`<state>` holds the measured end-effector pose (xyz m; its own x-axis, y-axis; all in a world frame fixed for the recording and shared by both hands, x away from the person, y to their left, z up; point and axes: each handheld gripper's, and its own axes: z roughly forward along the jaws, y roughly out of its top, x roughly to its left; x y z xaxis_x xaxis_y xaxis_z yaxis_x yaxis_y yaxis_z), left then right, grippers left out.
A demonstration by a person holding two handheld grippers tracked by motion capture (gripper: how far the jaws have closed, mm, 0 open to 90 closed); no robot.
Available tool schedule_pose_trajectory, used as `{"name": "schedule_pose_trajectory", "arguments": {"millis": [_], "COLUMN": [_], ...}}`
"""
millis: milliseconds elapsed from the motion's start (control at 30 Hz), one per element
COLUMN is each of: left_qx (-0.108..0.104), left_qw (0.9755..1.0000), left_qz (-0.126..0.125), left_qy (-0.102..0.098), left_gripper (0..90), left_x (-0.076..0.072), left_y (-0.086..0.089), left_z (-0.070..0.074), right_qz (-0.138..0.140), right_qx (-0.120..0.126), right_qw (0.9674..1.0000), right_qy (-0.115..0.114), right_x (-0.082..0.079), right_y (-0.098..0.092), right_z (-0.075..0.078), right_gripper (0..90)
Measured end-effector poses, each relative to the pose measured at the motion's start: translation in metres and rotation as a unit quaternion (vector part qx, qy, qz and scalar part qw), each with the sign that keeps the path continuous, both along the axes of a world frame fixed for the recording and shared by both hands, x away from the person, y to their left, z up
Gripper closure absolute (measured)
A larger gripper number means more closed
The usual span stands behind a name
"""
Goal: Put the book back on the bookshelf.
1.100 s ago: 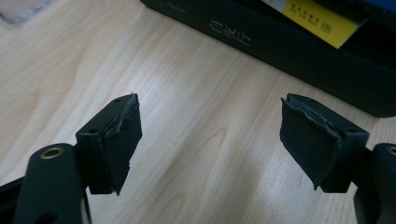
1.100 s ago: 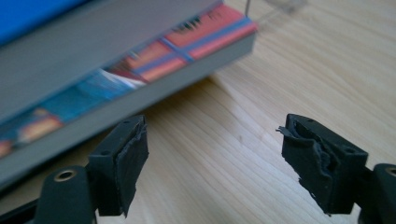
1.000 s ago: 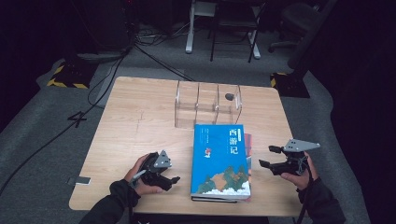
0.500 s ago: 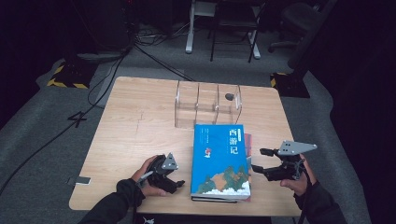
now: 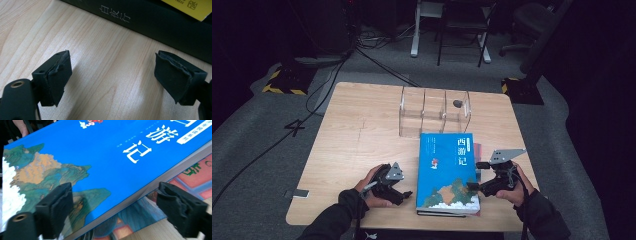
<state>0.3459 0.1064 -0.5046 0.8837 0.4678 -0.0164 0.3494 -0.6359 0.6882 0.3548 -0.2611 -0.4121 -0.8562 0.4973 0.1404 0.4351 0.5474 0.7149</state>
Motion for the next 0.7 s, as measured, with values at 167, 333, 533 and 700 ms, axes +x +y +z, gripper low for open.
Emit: {"name": "schedule_pose_trajectory", "arguments": {"millis": [167,333,533,700], "left_qx": [0.0,0.004,-0.026,-0.044], "left_qw": [1.0,0.9999,0.9992,0.9981], "left_qz": [0.007,0.012,0.03,0.043], "left_qy": [0.001,0.0,-0.009,-0.007], "left_gripper": [14.8,17.5,24.0,25.5], "left_x": [0.003,0.012,0.045,0.07], "left_y": [-0.002,-0.006,-0.004,-0.006], "left_z": [0.0,0.002,0.008,0.01], "right_qz": [0.004,0.016,0.017,0.019], "right_qx": [0.009,0.017,0.013,0.016], "right_qw": [0.9992,0.9985,0.9996,0.9996], "right_qy": [0.038,0.05,0.017,-0.012], "right_x": [0.014,0.019,0.013,0.009], "right_y": [0.002,0.006,0.006,0.005], "right_z": [-0.007,-0.01,-0.008,-0.006], "right_gripper": [0.5,0.1,0.9,4.8]}}
